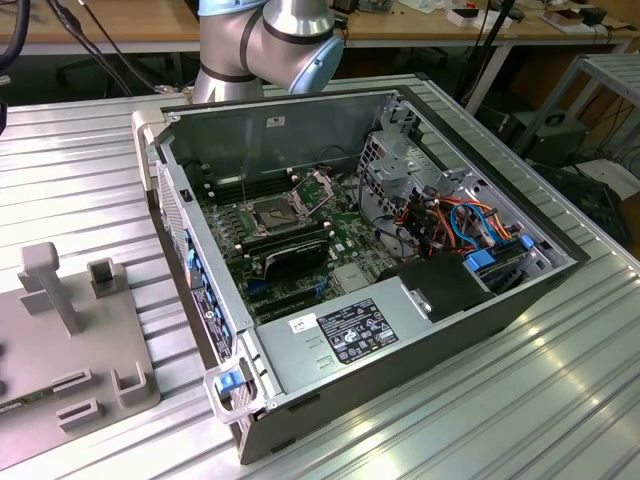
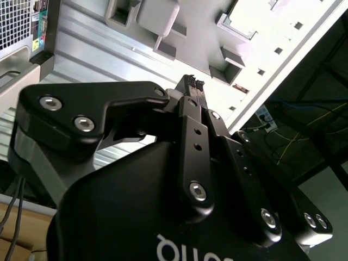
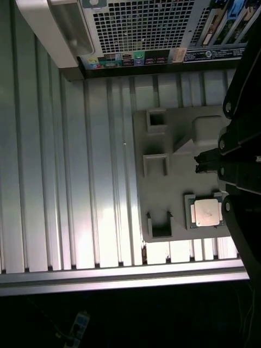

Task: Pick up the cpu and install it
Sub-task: 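Reach for the cpu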

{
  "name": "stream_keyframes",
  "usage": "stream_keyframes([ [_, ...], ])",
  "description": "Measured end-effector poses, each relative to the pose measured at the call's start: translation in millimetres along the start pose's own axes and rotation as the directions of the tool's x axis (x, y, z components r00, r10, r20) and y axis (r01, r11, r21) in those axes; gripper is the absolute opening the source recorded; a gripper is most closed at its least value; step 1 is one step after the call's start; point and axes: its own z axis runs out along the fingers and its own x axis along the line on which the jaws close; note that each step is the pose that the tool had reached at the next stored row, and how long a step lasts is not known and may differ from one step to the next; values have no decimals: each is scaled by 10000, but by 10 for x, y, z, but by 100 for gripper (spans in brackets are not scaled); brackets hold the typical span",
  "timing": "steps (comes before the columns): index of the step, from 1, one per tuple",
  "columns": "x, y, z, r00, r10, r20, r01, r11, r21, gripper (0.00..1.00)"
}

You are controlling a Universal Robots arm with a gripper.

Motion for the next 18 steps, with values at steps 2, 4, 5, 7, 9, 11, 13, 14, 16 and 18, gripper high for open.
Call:
stream_keyframes([
  [2,0,-1,14,9999,4,-114,-4,10000,10,11],
  [4,1,-1,14,9999,5,-115,-4,10000,13,11],
  [5,2,-1,14,9999,3,-115,-3,10000,13,11],
  [7,9,-3,14,9999,3,-114,-3,10000,15,11],
  [9,17,-9,21,9999,2,-113,-2,10000,18,11],
  [11,24,-16,31,9999,5,-114,-4,10000,20,11],
  [13,35,-30,49,9999,3,-114,-3,10000,20,11],
  [14,40,-34,56,9999,3,-113,-2,10000,19,11],
  [16,57,-46,78,9999,1,-113,0,10000,20,11],
  [18,70,-54,94,9999,1,-113,-1,10000,20,11],
])
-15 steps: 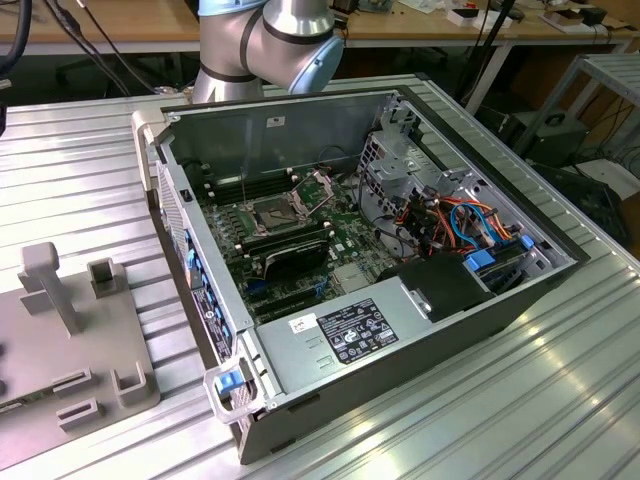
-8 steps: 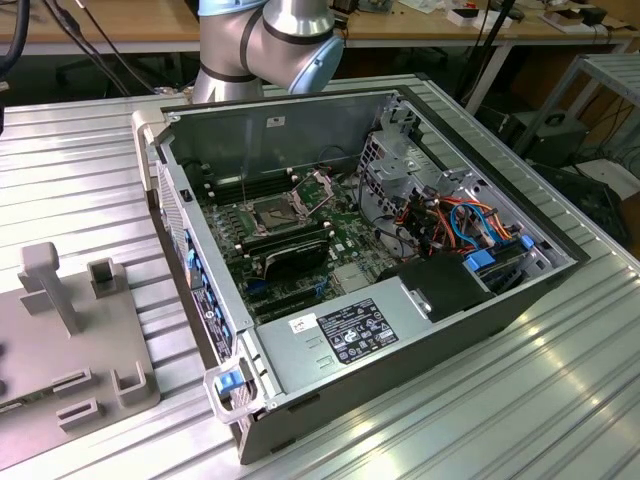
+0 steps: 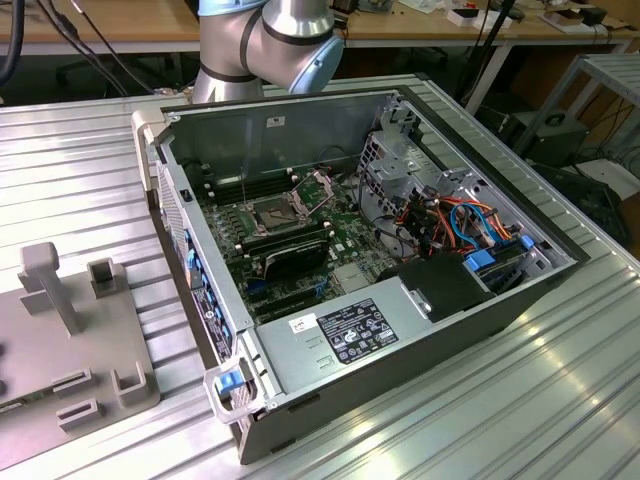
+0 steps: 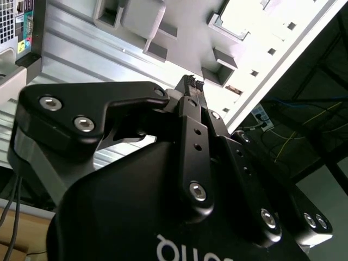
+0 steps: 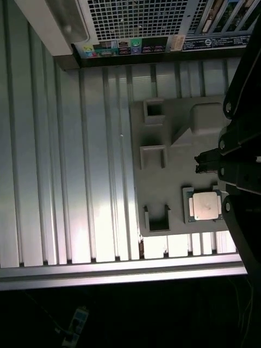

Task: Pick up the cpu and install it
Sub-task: 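Reach for the cpu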

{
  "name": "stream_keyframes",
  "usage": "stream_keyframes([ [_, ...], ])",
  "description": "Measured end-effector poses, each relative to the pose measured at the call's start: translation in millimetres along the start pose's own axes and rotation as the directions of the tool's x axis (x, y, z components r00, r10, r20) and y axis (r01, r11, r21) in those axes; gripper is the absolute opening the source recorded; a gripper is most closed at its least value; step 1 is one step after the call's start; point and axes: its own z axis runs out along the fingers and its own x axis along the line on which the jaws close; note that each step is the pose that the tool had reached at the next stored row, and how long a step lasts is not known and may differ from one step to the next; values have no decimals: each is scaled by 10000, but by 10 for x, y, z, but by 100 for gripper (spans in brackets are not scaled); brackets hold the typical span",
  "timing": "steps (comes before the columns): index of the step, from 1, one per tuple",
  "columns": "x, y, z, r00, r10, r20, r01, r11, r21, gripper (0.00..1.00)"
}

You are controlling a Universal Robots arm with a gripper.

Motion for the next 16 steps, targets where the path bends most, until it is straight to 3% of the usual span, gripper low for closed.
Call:
stream_keyframes([
  [16,88,-38,89,10000,-3,-1,3,10000,5,11],
])
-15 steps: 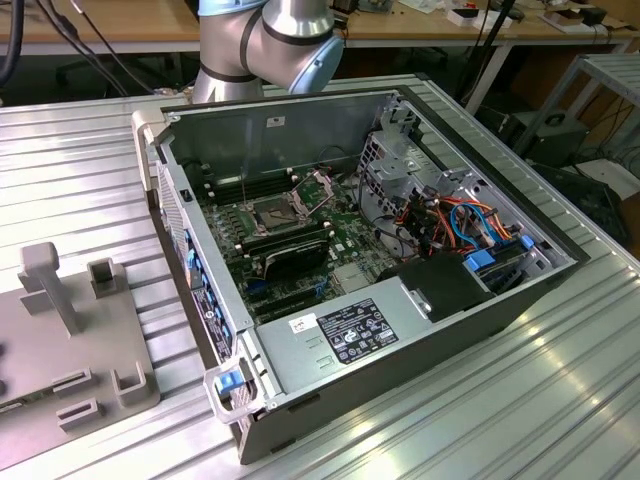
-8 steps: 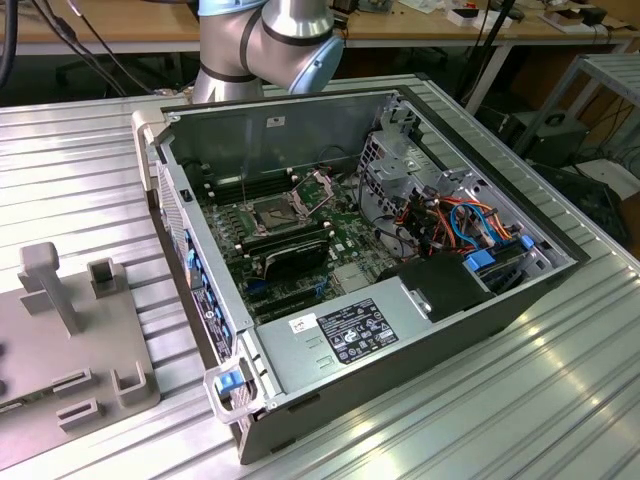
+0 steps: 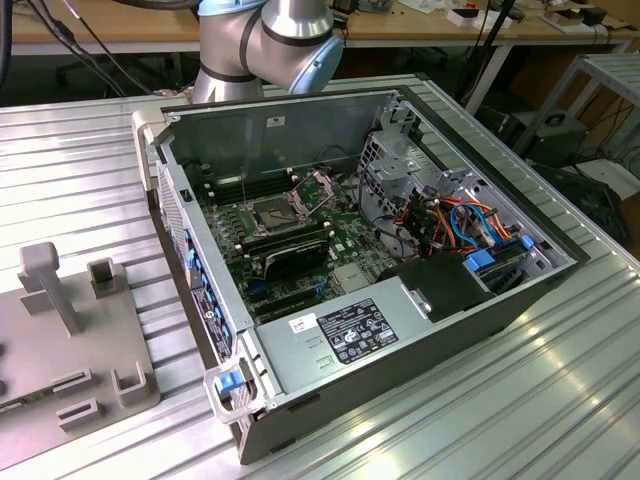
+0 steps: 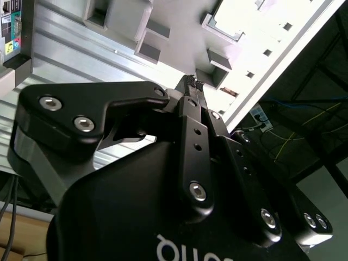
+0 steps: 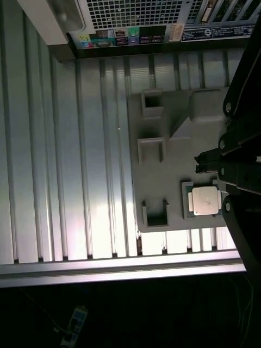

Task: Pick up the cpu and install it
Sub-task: 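Reach for the cpu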

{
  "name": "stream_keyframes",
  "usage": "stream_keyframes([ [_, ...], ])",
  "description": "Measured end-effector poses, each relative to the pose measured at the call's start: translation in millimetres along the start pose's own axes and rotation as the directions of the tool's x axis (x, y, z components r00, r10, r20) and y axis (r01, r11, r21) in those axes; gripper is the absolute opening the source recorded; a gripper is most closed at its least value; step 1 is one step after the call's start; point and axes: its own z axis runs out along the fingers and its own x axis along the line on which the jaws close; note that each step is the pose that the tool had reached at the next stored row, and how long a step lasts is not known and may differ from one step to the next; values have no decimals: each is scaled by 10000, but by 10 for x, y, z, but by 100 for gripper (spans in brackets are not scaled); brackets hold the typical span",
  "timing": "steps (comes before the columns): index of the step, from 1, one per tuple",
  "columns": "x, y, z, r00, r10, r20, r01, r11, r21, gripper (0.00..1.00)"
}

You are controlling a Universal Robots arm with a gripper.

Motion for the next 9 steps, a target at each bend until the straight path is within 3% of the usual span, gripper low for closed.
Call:
stream_keyframes([
  [9,48,-11,51,10000,-2,-2,2,10000,24,11],
])
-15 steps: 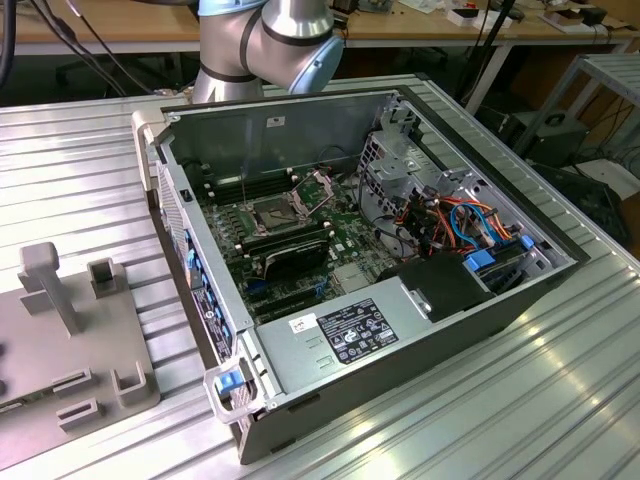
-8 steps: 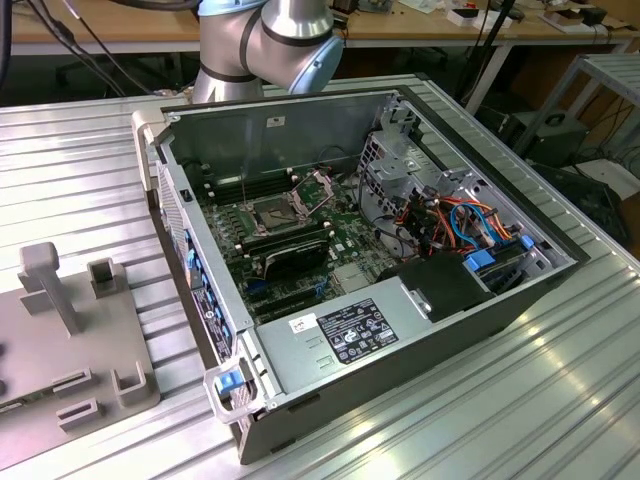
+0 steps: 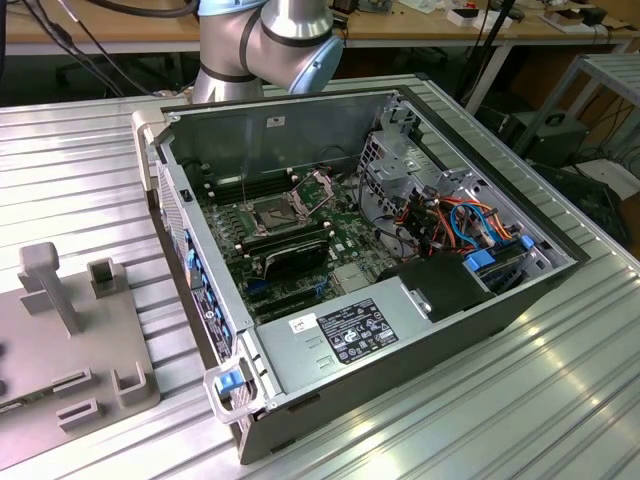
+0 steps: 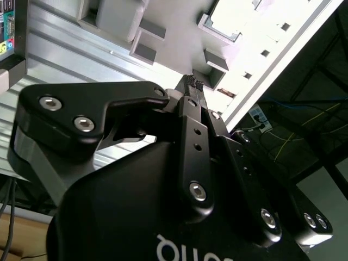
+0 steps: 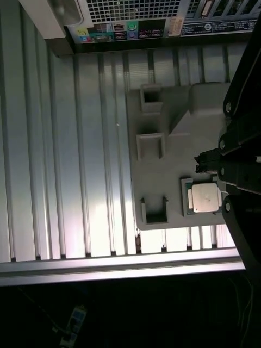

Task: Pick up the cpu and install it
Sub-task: 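Reach for the cpu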

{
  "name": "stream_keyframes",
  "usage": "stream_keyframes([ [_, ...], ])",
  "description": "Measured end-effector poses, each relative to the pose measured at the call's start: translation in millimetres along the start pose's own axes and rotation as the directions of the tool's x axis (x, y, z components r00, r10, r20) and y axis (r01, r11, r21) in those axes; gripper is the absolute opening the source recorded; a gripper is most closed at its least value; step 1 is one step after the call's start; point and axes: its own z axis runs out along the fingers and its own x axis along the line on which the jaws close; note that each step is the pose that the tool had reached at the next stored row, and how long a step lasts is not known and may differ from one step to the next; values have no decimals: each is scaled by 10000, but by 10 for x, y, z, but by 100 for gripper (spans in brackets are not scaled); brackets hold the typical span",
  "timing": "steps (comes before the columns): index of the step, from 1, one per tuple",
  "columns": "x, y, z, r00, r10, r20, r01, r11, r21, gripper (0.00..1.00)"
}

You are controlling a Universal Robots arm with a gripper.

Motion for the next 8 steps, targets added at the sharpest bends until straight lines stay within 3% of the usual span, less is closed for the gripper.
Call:
stream_keyframes([
  [8,36,-7,39,10000,-1,0,1,10000,10,11],
])
